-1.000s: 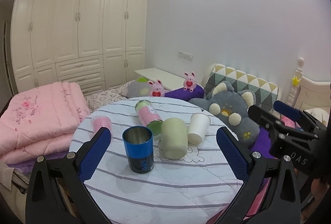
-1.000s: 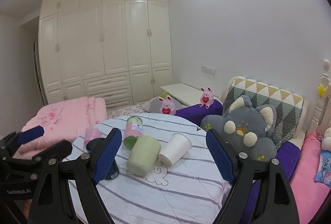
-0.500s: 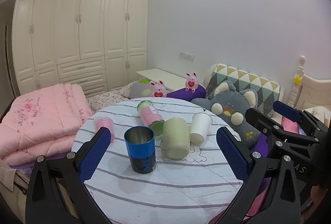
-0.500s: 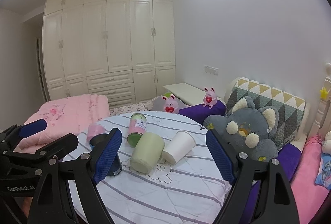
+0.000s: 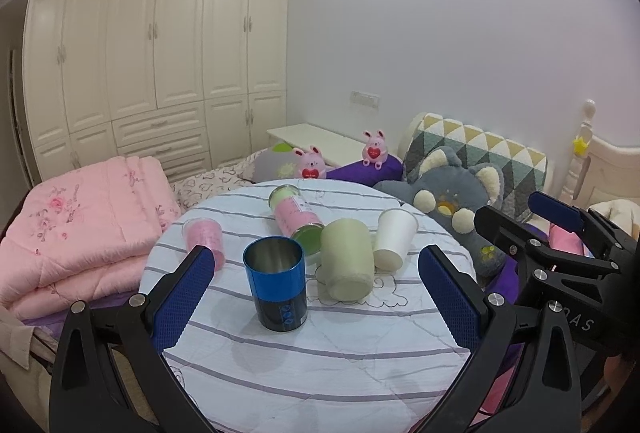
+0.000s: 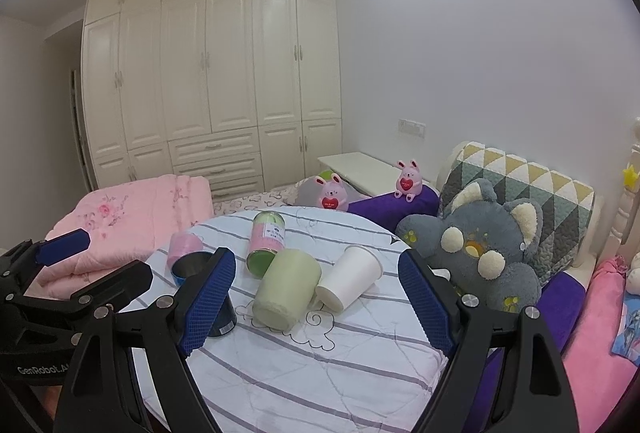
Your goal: Flip cup upright
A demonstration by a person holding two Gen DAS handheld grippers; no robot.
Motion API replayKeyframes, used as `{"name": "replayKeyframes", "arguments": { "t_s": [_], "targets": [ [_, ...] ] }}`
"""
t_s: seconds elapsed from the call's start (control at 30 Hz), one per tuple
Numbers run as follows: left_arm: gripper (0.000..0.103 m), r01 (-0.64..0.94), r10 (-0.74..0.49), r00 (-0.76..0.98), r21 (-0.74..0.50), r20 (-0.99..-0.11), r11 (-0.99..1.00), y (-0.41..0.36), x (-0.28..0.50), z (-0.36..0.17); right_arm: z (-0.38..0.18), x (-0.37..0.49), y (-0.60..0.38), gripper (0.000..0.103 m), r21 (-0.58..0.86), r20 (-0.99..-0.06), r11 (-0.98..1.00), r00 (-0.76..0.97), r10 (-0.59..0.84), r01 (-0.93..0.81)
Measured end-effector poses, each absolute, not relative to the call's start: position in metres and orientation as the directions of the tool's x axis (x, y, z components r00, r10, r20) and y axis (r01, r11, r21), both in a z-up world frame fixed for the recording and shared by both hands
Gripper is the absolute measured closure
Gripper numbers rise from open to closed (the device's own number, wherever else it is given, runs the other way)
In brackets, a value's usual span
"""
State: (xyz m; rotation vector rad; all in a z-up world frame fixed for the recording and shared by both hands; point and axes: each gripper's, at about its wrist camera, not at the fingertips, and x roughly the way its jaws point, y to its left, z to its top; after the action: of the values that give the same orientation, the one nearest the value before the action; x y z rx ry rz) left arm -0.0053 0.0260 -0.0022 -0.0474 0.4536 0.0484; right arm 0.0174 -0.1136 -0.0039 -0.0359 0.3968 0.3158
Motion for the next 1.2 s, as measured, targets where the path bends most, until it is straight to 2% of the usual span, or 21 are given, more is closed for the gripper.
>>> {"name": "replayKeyframes", "arguments": {
  "t_s": [0.5,1.2],
  "targets": [
    [0.000,-0.076,0.045,0.872,-0.044,-0.487,0.996,0.038,0.020,-0.010,-0.013,0.043,-0.101,0.018,0.030,-0.437,0.948,0.849,0.297,-0.317],
    [0.000,-0.058,0.030,0.878,-0.045,-0.477,0.997,0.042,0.040,-0.005,-0.006,0.061,-0.096,0.018,0.035,-0.441,0.954,0.852,0.283,-0.298]
  ]
}}
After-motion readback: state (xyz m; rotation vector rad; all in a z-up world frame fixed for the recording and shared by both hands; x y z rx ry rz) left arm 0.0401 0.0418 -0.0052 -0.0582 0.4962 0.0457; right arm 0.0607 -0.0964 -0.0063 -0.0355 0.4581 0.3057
